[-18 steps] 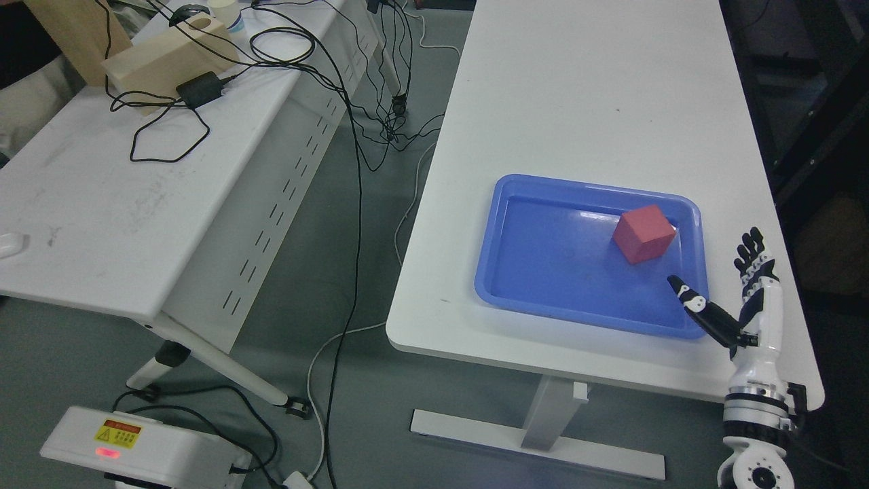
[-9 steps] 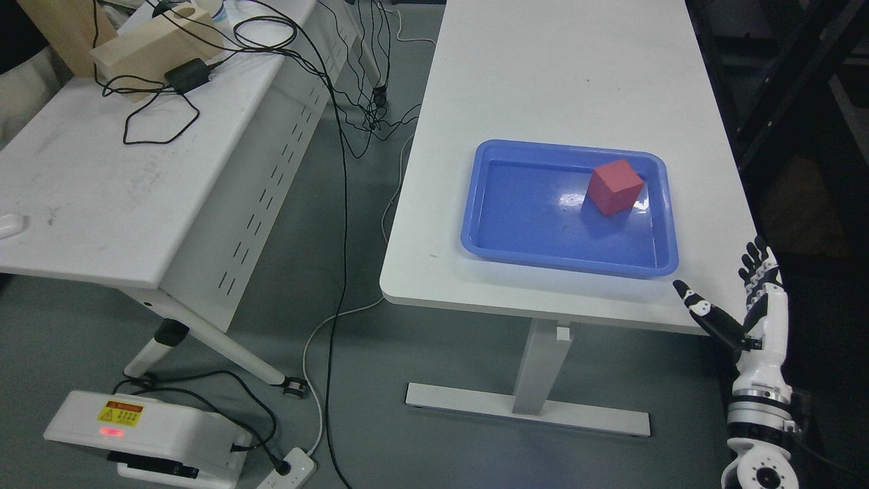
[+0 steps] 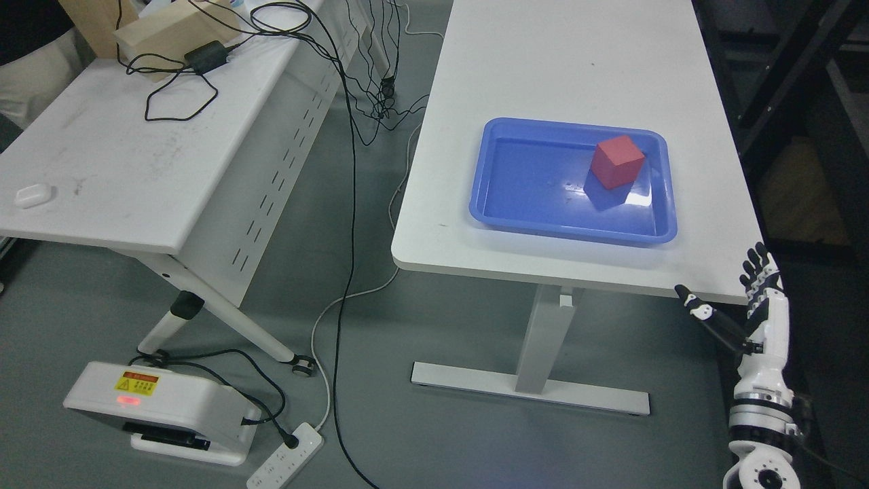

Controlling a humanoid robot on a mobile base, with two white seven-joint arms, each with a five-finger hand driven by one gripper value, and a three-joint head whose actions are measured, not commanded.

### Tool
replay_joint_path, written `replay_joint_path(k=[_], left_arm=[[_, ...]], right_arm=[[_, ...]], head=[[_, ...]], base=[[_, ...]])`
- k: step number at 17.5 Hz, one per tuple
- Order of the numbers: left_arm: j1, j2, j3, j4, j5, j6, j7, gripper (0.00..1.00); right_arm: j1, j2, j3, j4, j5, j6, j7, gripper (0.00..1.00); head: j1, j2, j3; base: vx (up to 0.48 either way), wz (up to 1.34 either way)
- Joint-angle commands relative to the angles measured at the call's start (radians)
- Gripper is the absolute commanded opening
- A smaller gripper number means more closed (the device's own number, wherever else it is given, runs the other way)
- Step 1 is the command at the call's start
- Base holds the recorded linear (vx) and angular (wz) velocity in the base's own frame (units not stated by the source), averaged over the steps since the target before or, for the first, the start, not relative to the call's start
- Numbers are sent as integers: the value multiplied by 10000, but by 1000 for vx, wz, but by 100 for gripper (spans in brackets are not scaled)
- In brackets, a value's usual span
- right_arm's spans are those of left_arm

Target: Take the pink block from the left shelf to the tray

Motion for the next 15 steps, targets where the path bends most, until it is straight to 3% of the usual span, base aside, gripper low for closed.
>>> replay_joint_path(k=[1, 15], left_arm=[[92, 175, 0, 0, -15, -8, 8, 100], [92, 175, 0, 0, -15, -8, 8, 100]], right_arm=[[1, -175, -45, 16, -6, 328, 18, 100], [16, -175, -29, 16, -6, 329, 33, 100]], head=[[0, 0, 0], [0, 0, 0]], base=[[-142, -81], [-168, -125]])
